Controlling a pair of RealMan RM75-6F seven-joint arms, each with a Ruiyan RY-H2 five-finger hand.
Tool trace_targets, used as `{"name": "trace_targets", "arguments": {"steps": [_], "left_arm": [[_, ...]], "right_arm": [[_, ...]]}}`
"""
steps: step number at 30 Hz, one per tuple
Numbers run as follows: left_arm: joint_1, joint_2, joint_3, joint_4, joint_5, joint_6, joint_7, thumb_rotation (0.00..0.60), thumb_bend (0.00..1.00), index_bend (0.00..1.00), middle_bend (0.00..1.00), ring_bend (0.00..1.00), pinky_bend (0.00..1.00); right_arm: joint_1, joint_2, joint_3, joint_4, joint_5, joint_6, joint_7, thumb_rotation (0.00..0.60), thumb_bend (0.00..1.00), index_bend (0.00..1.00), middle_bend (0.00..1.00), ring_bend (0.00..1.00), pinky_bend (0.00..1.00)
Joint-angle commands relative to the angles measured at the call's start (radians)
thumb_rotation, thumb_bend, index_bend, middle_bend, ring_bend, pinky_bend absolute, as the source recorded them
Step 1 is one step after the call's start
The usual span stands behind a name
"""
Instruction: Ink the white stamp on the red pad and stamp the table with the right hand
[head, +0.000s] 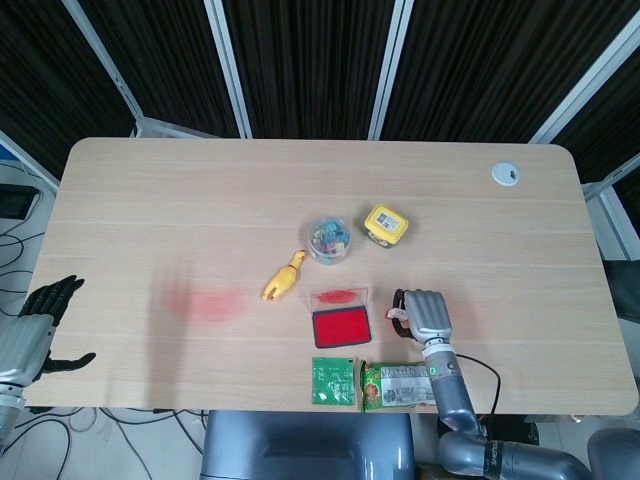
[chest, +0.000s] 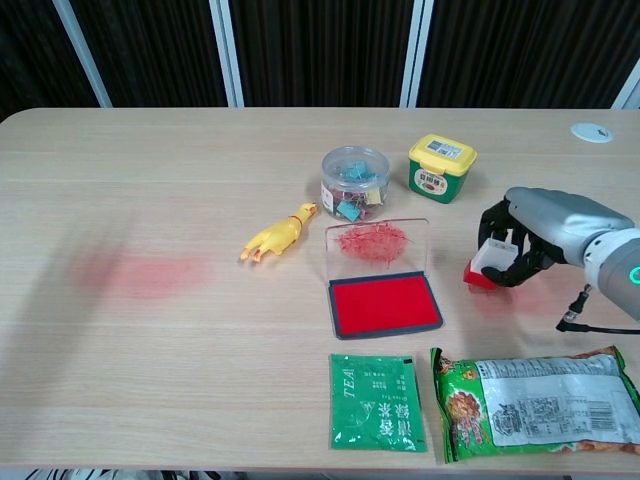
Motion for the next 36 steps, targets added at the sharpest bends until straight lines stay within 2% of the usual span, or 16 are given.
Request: {"name": "trace_targets", "arguments": {"steps": [1, 17, 36], "left_arm": [[0.0, -0.001, -0.001, 0.0, -0.001, -0.001, 0.002, 0.6, 0.0, 0.0, 0.0, 0.0, 0.0], [-0.003, -0.001, -0.003, -0.001, -0.01, -0.009, 0.009, 0.6, 0.0, 0.0, 0.0, 0.0, 0.0], [-0.003, 0.0, -0.004, -0.001, -0.012, -0.01, 0.01, 0.6, 0.0, 0.0, 0.0, 0.0, 0.0]], "right_arm": [[0.0, -0.006, 0.002, 0.013, 0.006, -0.007, 0.003, 0.6, 0.58, 0.75, 0.58, 0.47, 0.47], [0.008, -0.031, 0.012, 0.069, 0.043, -0.036, -0.024, 0.6, 0.52, 0.75, 0.53, 0.43, 0.44], [0.014, -0.03, 0.016, 0.061, 0.072, -0.041, -0.062, 0.6, 0.48, 0.67, 0.47, 0.39, 0.41]]}}
